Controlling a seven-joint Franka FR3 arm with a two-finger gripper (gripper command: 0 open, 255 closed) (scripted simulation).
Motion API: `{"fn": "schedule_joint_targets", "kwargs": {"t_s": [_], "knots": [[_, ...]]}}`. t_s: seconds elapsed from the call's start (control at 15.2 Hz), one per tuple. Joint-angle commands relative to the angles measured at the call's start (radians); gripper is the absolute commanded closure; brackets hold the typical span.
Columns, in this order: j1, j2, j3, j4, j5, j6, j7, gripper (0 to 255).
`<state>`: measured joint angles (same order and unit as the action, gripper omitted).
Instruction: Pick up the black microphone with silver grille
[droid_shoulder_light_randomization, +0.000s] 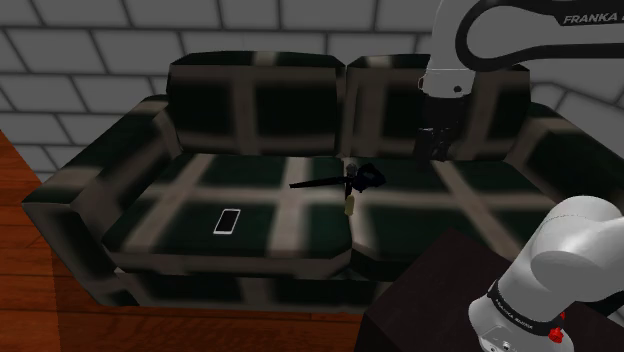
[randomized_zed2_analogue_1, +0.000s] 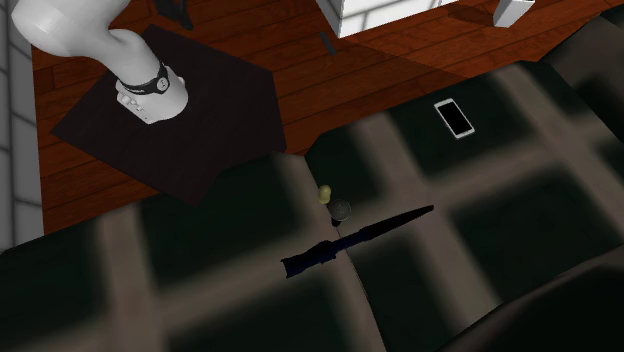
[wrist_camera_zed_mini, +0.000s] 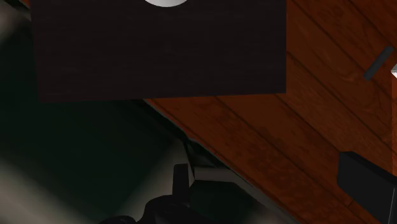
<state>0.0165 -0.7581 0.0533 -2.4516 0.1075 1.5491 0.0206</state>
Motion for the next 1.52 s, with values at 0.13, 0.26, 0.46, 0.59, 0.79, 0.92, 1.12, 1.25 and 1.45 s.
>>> {"fn": "schedule_joint_targets", "kwargs": {"t_s": [0.13,0.26,0.46,0.59,0.79,0.92,1.12,1.25,1.45], "knots": [[-0.006,0.053,-0.028,-0.002,-0.022,0.056,-0.053,0],[-0.012,0.111,-0.054,0.003,-0.04,0.111,-0.105,0],[-0.018,0.206,-0.092,0.022,-0.061,0.19,-0.18,0],[-0.02,0.274,-0.116,0.043,-0.071,0.24,-0.229,0],[-0.023,0.382,-0.149,0.085,-0.077,0.309,-0.303,0],[-0.024,0.456,-0.168,0.121,-0.076,0.349,-0.352,0],[-0.025,0.571,-0.193,0.186,-0.066,0.402,-0.425,0],[-0.026,0.648,-0.206,0.236,-0.054,0.43,-0.474,0],[-0.032,0.766,-0.22,0.322,-0.031,0.462,-0.546,0]]}}
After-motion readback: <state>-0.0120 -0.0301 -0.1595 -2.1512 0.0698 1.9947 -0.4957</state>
